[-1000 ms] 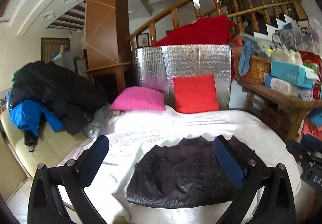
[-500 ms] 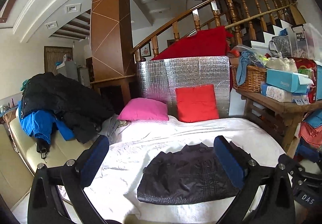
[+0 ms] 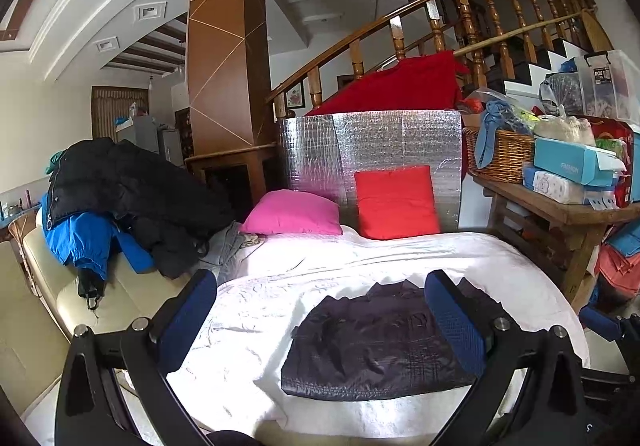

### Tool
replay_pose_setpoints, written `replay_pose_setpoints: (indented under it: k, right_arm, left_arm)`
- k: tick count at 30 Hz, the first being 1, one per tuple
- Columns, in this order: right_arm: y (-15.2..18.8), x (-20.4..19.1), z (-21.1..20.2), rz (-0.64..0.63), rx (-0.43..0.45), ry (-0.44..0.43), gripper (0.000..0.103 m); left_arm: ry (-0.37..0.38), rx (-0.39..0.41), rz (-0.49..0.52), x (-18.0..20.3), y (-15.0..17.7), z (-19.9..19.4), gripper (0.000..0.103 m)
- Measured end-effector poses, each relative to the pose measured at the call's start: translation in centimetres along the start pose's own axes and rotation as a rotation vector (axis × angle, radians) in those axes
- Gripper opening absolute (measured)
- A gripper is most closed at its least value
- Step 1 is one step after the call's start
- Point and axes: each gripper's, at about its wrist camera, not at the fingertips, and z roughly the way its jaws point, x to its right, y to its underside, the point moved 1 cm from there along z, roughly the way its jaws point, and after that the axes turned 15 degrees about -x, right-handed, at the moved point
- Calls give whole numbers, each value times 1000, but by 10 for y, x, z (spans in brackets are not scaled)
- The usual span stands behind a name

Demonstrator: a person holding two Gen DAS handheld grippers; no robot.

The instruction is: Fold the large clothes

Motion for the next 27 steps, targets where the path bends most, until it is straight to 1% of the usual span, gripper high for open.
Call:
replay_pose_setpoints:
  k: [8, 12, 18, 27]
  right_arm:
    - [-4, 3, -5, 10, 36, 13, 78]
    - [-6, 3, -4, 17, 34, 15, 78]
    - [-5, 3, 0, 15, 25, 12, 78]
    - [-6, 7, -4, 22, 48, 28, 78]
  left_arm:
    - [15, -12, -12, -9, 4, 2, 103]
    - [32, -5, -27, -14, 3, 0, 103]
    - [24, -12, -15, -14, 4, 3, 103]
    - [19, -23, 0, -13, 4, 7, 103]
